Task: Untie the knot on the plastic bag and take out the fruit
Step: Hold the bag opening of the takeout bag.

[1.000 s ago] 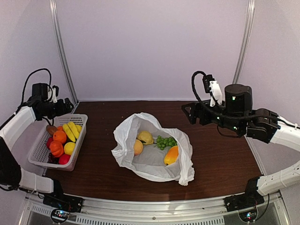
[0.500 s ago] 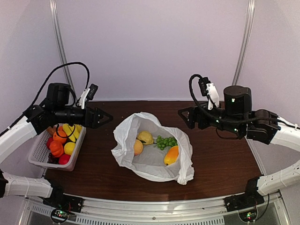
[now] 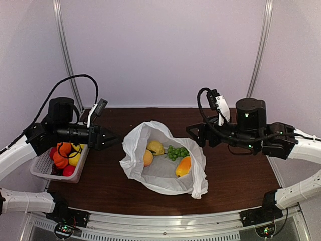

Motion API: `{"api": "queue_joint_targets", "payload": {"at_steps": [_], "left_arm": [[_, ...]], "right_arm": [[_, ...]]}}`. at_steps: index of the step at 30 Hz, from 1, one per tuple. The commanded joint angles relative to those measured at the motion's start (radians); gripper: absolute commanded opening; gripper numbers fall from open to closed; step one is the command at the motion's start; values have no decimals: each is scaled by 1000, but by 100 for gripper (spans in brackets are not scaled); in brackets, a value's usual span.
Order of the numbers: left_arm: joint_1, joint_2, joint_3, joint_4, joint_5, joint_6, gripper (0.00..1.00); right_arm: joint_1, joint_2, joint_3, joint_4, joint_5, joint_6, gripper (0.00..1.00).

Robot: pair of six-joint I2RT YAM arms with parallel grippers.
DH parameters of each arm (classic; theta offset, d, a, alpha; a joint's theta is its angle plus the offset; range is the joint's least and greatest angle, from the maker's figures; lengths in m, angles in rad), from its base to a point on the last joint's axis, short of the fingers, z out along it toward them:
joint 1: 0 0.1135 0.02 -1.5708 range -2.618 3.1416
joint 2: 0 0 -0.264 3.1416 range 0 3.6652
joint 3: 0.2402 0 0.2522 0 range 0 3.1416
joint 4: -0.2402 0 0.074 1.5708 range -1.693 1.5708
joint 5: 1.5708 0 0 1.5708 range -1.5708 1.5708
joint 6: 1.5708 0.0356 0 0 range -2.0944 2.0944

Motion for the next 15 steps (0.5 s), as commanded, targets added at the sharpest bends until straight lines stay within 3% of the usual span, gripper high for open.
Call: {"api": "queue_joint_targets", "payload": {"at_steps": [1,15], "left_arm": [[-13,-1,-19,5,-21,-8,97],[-65,92,-87,130,-41,-53,97]], "right_arm": [[36,-7,15,5,-12,-9,85],[112,20,31,33,-5,-22,83]]}}
